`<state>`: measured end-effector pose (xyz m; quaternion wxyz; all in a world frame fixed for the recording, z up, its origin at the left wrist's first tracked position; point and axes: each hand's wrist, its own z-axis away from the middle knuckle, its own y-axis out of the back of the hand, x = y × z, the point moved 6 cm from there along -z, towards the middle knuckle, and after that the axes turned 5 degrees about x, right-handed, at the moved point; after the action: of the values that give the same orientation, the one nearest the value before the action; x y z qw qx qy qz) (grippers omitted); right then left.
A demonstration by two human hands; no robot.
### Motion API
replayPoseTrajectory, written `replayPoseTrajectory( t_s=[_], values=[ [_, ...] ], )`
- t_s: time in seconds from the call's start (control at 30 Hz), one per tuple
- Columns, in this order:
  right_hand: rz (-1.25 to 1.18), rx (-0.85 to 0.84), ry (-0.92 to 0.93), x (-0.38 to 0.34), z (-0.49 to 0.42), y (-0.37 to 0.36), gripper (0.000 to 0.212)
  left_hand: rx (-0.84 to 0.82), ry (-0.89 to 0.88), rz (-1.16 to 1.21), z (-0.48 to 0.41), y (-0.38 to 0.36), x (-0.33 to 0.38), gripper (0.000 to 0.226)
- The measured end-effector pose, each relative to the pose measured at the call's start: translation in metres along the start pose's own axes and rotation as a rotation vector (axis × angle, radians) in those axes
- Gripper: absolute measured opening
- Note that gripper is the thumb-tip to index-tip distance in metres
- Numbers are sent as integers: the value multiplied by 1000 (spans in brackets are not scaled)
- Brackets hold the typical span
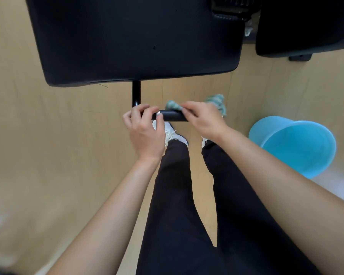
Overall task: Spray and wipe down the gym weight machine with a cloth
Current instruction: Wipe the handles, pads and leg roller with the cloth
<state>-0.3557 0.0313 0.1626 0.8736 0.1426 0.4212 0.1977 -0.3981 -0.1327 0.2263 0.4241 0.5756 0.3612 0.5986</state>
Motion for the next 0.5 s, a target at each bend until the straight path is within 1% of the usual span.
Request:
replayPoseTrajectory(
  t_s=[0.07, 0.13, 0.2, 0.27, 0.3, 0.37, 0.43, 0.5],
  values=[
    [-4, -43, 81, -30, -8, -17, 31, -19, -38, -2, 2, -1, -2, 16],
    [9, -63, 145, -50, -10, -26, 30, -34, -41, 2, 1, -1, -5, 20],
    [26, -51, 190, -52, -8, -28, 32, -56, -33, 8, -4, 0, -6, 20],
    [55, -27, 214, -37, -2, -20, 40, -93, -33, 8, -8, 0, -7, 15],
    [82, -18, 207, -26, 1, -14, 43, -114, -32, 4, -10, -1, -7, 13],
    [120, -17, 139, 1, 5, 0, 38, -148, -22, -6, -11, 0, -5, 12],
    [127, -43, 31, 26, 11, 16, 32, -190, 2, -34, -12, 2, -2, 13],
    [122, -71, -85, 44, 18, 34, 34, -272, 65, -55, -16, 6, 4, 16]
  ],
)
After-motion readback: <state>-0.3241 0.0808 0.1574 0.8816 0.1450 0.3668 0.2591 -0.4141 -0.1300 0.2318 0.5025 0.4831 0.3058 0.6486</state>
